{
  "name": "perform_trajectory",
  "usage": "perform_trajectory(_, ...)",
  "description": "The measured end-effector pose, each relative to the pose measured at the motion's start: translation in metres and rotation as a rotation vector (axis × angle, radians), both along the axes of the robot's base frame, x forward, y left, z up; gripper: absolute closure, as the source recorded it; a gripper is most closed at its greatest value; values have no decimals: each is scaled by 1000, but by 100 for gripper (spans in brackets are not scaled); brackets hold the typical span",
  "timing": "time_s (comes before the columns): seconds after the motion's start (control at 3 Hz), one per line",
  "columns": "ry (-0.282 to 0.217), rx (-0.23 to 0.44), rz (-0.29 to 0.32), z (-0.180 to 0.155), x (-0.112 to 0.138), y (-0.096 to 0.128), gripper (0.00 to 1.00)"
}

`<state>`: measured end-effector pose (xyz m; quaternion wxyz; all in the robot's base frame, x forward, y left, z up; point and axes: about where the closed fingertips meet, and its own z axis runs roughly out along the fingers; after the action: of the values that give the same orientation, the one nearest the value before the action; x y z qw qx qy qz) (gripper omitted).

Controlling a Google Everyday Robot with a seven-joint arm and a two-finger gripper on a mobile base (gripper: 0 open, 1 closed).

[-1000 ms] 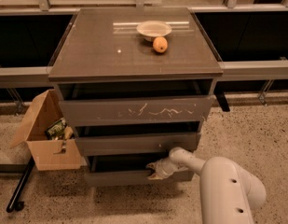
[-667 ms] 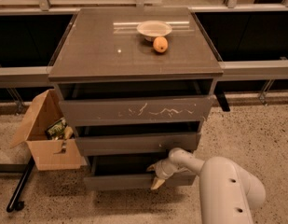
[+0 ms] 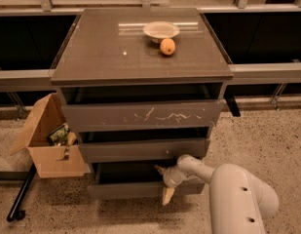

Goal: Open bottom drawer

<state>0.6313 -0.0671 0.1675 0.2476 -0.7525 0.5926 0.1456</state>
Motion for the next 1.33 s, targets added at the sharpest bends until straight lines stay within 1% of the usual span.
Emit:
perform_trajectory(0.33, 80, -53, 27, -4, -30, 3, 0)
perform_trajectory(0.67, 194, -112, -5, -11, -80, -9, 3)
perform_trajectory(1.0, 210, -113, -10, -9, -85, -10, 25)
perform_trajectory(1.33, 210, -113, -10, -3, -84, -10, 49)
